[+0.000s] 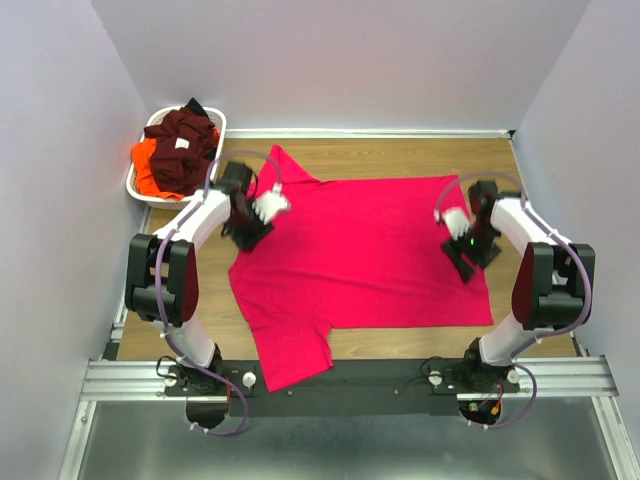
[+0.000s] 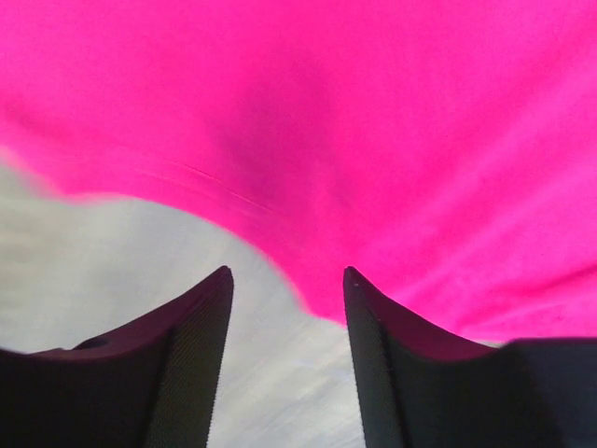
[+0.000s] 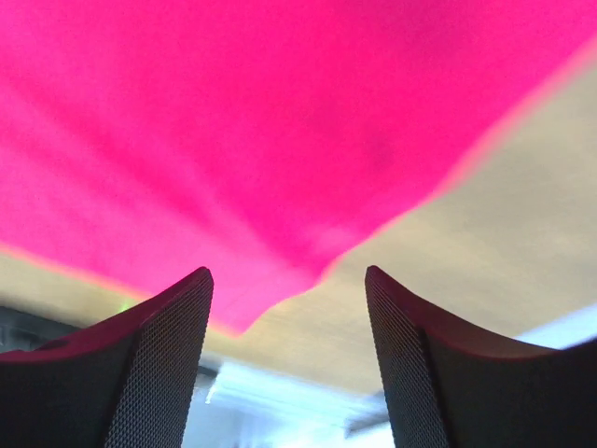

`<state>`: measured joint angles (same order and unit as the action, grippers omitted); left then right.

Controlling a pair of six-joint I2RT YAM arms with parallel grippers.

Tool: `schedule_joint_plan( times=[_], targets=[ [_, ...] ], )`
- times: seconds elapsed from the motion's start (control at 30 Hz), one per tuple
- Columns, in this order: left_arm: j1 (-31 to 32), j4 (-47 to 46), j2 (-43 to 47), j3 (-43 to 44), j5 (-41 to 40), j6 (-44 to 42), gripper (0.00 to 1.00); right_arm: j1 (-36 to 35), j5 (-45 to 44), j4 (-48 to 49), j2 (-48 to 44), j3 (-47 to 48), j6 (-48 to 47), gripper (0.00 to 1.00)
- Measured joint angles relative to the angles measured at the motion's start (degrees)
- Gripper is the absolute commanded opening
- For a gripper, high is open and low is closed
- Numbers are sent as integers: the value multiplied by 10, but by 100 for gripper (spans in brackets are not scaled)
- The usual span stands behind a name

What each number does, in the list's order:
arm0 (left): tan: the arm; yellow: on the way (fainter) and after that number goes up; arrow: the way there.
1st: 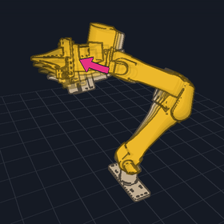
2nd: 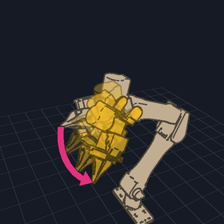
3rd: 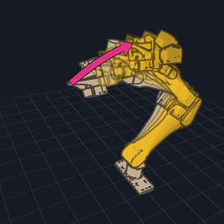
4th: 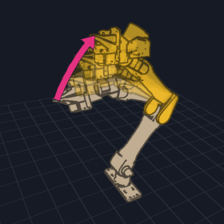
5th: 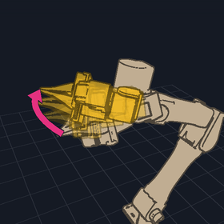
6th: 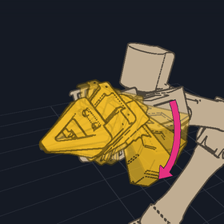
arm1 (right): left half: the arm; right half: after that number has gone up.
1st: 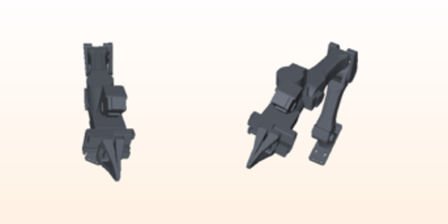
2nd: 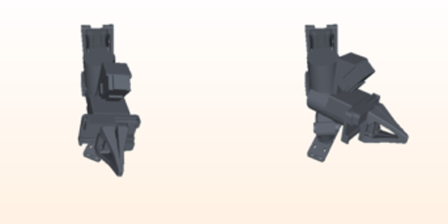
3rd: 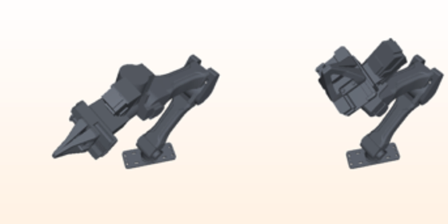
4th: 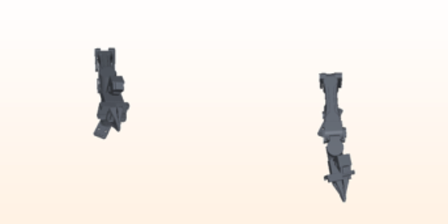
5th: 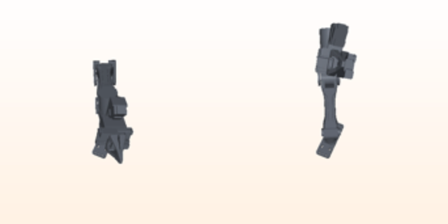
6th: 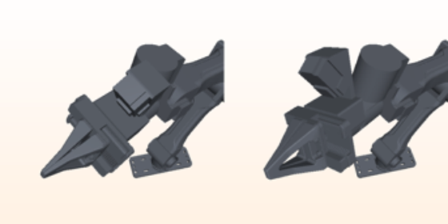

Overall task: Fold and stack the t-shirts
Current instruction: Flatten the tshirt out, then fold the tshirt

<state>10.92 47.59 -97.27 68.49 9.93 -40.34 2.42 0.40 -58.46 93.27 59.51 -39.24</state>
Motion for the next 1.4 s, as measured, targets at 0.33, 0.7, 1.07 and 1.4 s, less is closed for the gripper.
schedule_joint_plan(
  times=[0.33,0.7,1.07,1.4],
  targets=[
    [-33,-54,-161,474,110,86,64,20,116,-4,160,418,71,85],
    [-69,-205,-369,634,130,255,60,63,150,17,438,728,174,70],
    [-68,-288,-432,662,126,297,65,62,131,84,527,759,225,57],
    [-68,-276,-514,709,99,333,68,62,124,122,552,770,243,53]
  ],
)
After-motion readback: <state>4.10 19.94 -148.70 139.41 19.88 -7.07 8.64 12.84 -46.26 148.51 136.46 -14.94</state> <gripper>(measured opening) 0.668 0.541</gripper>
